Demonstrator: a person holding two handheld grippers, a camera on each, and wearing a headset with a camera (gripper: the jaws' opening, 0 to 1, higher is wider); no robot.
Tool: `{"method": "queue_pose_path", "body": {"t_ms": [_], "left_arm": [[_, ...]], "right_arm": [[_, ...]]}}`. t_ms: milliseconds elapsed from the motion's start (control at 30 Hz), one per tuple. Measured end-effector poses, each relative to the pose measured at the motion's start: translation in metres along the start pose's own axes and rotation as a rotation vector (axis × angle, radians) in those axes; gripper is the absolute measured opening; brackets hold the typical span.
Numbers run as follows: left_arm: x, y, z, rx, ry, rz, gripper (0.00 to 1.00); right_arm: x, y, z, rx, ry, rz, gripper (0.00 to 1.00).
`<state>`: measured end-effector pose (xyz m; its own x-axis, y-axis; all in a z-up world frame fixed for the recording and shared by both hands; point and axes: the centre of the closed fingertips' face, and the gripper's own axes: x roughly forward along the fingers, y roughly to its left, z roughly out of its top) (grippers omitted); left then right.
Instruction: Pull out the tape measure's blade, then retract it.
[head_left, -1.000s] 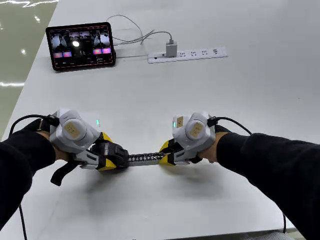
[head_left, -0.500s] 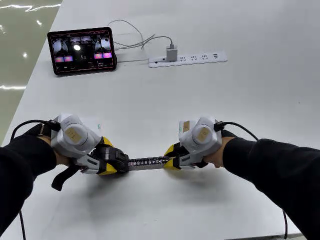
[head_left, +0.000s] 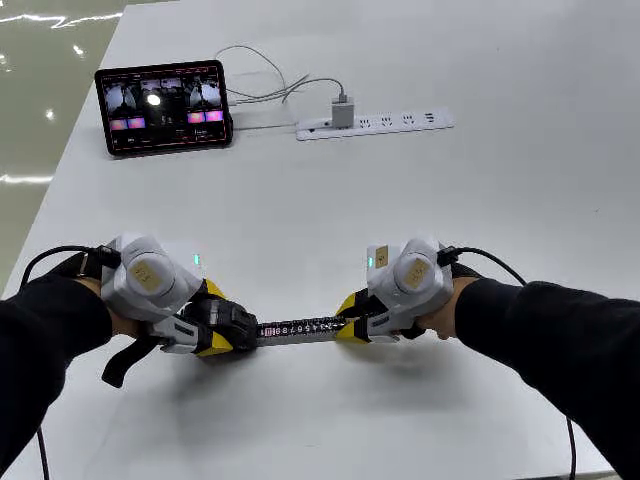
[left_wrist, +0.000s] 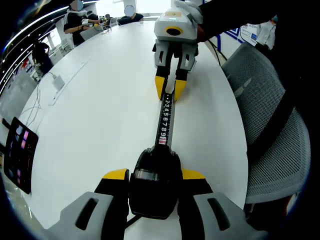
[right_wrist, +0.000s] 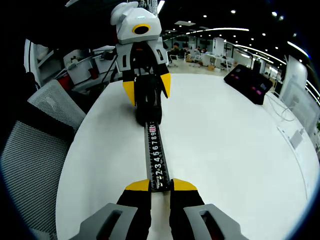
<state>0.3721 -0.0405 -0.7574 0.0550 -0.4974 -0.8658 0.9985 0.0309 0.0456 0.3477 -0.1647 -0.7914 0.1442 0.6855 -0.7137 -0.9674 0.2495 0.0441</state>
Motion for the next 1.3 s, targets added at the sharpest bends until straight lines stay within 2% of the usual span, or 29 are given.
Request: {"method": "queue_pose_path", "body": {"t_ms": [1300], "left_arm": [[0.000, 0.000, 0.000, 0.000, 0.003, 0.002, 0.32]], "right_arm": [[-0.016, -0.005, -0.019, 0.021, 0.004, -0.010, 0.09]]}}
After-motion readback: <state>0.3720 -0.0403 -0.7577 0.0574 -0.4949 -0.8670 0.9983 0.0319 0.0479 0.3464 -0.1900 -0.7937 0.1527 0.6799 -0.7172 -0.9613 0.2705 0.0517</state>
